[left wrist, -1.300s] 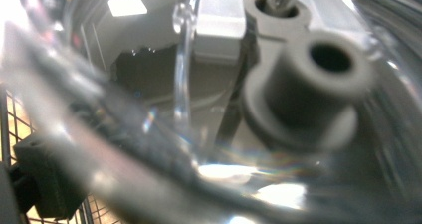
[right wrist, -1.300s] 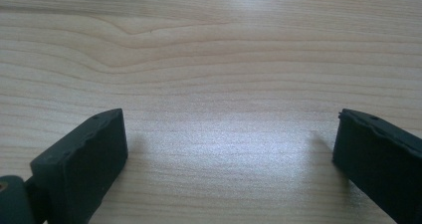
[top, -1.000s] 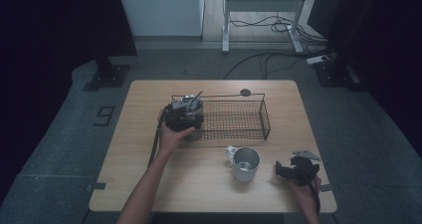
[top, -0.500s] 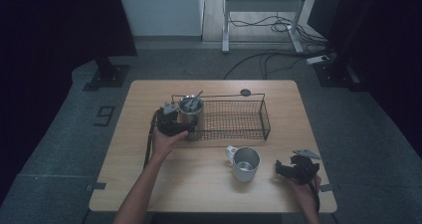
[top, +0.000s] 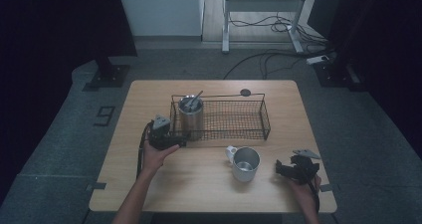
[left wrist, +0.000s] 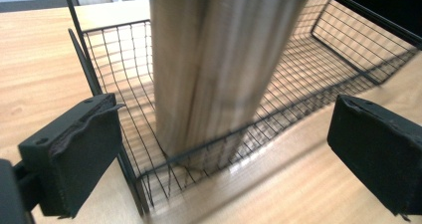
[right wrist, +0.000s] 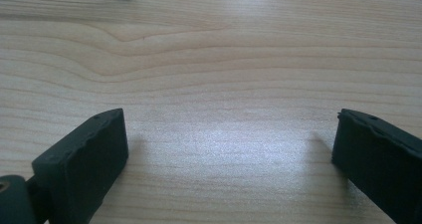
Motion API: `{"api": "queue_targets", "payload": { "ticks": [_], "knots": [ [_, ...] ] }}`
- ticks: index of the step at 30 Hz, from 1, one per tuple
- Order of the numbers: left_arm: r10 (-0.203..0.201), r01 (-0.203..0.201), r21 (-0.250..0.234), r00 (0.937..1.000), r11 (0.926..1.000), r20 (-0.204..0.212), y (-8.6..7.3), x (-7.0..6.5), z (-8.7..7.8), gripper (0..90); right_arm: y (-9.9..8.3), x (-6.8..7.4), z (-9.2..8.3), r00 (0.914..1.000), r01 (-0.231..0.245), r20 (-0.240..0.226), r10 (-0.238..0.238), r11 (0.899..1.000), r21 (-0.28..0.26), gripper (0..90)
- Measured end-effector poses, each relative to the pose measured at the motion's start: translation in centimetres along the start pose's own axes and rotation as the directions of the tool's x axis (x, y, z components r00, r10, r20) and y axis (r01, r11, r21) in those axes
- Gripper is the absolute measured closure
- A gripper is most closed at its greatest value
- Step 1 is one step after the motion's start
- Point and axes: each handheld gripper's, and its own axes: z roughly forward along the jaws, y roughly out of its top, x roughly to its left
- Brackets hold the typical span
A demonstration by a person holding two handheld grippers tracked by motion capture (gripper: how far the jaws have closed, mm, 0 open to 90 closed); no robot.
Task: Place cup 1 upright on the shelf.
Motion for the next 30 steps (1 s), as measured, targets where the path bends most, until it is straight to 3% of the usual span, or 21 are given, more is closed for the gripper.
{"api": "queue_targets", "payload": {
  "ticks": [4, 12, 20, 25, 30],
  "knots": [
    [0.016, -0.016, 0.011, 0.9997, 0.9998, 0.020, -1.0, -0.5, -1.1, 1.8, 0.0, 0.0, 0.0, 1.0000, -0.001, -0.001, 0.001, 1.000, 0.000, 1.1],
    [-0.019, 0.019, 0.011, 0.9977, 0.9998, 0.065, -3.0, -0.8, -2.9, 4.2, 0.0, 0.0, 0.0, 1.0000, -0.001, 0.000, 0.001, 1.000, 0.000, 1.2],
    [0.003, -0.006, 0.061, 0.9986, 0.9981, 0.053, -5.5, -0.9, -3.1, 4.1, 0.0, 0.0, 0.0, 1.0000, -0.001, 0.001, 0.001, 1.000, 0.000, 1.3],
    [-0.020, 0.013, 0.091, 0.9973, 0.9958, 0.071, -7.6, -0.8, -3.4, 4.1, 0.0, 0.0, 0.0, 1.0000, -0.001, 0.000, 0.001, 1.000, -0.001, 1.5],
    [-0.003, -0.005, 0.143, 0.9986, 0.9897, 0.053, -8.9, -0.8, -3.3, 4.2, 0.0, 0.0, 0.0, 1.0000, -0.002, 0.001, 0.002, 1.000, -0.002, 1.8]
  ]
}}
